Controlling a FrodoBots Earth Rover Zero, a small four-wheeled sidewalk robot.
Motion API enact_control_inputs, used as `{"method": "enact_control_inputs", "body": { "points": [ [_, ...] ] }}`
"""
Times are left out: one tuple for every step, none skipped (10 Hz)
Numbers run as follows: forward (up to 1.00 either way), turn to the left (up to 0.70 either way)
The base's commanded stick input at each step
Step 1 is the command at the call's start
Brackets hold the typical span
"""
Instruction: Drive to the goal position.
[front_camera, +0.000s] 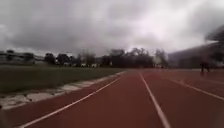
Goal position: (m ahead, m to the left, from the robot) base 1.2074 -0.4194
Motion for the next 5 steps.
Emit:
{"method": "enact_control_inputs", "body": {
  "points": [
    [0.70, -0.35],
    [0.70, -0.35],
    [0.70, 0.03],
    [0.70, 0.03],
    [0.70, 0.02]
  ]
}}
